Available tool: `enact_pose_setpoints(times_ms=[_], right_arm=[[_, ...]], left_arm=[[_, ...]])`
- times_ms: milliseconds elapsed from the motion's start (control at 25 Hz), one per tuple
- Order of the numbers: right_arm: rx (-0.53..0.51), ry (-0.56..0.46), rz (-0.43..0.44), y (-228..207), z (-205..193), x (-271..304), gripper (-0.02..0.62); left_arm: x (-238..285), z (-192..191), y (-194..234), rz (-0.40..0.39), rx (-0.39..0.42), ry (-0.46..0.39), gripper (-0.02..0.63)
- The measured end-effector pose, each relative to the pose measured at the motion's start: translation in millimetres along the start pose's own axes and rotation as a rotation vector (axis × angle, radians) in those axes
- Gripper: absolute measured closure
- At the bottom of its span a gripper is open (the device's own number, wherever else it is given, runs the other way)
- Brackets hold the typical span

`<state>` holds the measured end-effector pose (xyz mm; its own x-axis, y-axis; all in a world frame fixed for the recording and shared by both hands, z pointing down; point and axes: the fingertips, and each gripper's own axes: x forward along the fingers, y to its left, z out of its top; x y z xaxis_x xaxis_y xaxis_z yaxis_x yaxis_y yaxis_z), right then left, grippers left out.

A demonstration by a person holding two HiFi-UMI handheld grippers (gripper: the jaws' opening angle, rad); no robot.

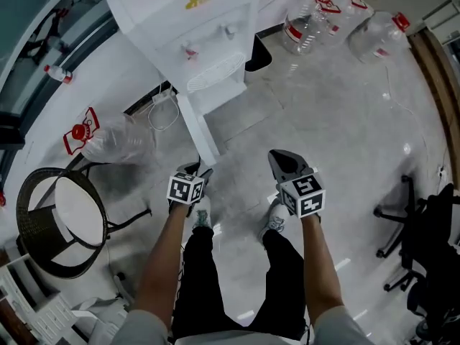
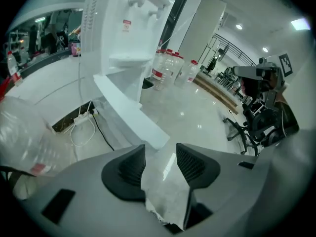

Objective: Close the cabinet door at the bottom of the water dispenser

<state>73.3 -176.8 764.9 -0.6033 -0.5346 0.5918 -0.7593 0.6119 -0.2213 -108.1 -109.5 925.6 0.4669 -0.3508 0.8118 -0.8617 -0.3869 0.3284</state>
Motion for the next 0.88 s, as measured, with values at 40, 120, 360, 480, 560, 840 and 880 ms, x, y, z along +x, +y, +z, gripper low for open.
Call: enact_pose_setpoints(times_ms=[40, 120, 360, 480, 560, 840, 880], right_arm=[[0.003, 0.001, 0.004, -0.8, -2.1, 4.1, 0.571], [0.007, 0.006, 0.006, -3.5, -6.3, 9.9, 0.571], [0.013, 0.019, 0.035, -12.7, -20.4, 10.0, 0.571], [0.033, 0.023, 0.038, -23.5, -28.3, 7.2, 0.572], [0.045, 0.022, 0.033, -31.0, -30.8, 4.8, 0.571], [0.051, 0.018, 0.01, -72.5, -28.1, -8.9, 0.571], [0.05, 0.018, 0.01, -80.8, -26.9, -11.7, 0.571]], left_arm=[[5.5, -3.7, 0.9, 0.001, -0.004, 0.008, 0.394], [14.7, -5.7, 1.7, 0.002, -0.014, 0.009, 0.394], [32.2, 1.2, 5.1, 0.063, -0.026, 0.018, 0.433], [40.5, 10.8, -2.2, 0.06, -0.045, 0.022, 0.434], [48.1, 18.6, -7.7, 0.059, -0.075, 0.019, 0.431], [77.2, 57.3, -31.6, 0.113, -0.224, -0.061, 0.43], [81.3, 63.7, -34.7, 0.128, -0.248, -0.076, 0.43]])
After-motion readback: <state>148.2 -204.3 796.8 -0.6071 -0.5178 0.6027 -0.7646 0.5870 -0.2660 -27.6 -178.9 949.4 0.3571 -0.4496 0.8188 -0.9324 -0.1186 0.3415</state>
